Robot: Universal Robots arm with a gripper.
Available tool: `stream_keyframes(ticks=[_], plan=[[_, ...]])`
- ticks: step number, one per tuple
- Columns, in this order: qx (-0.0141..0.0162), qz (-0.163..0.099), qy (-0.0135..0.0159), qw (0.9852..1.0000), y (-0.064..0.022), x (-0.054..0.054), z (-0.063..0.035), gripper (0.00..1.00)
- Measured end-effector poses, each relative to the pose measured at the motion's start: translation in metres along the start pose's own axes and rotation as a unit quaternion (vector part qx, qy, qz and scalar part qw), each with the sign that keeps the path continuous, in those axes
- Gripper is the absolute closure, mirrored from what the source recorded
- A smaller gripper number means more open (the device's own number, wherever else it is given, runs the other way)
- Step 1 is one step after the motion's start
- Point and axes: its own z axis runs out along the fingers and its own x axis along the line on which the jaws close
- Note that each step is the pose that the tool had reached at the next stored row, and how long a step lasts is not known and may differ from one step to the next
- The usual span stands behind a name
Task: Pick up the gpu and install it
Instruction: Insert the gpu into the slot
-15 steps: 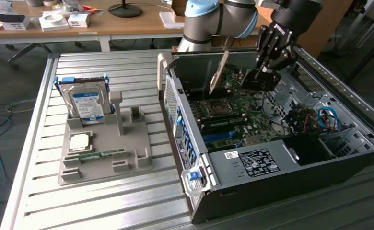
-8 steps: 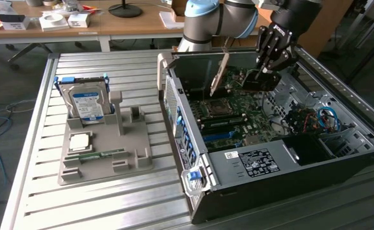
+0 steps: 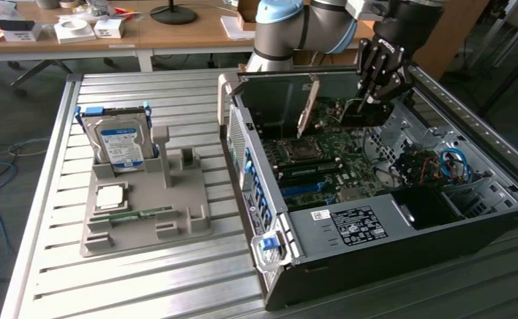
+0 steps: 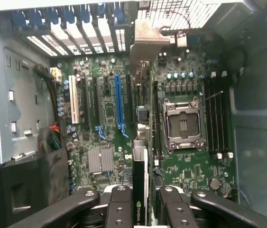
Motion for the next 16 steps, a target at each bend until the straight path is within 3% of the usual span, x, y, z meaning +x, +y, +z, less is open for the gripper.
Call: stream_keyframes(ticks=[9,16], plan=[[0.0035,-0.007,-0.0001,1.0000,0.0092,0.0010,0.0028,0.74],[0.0095,-0.025,-0.0019,0.9996,0.0100,0.0015,0.0046,0.74]])
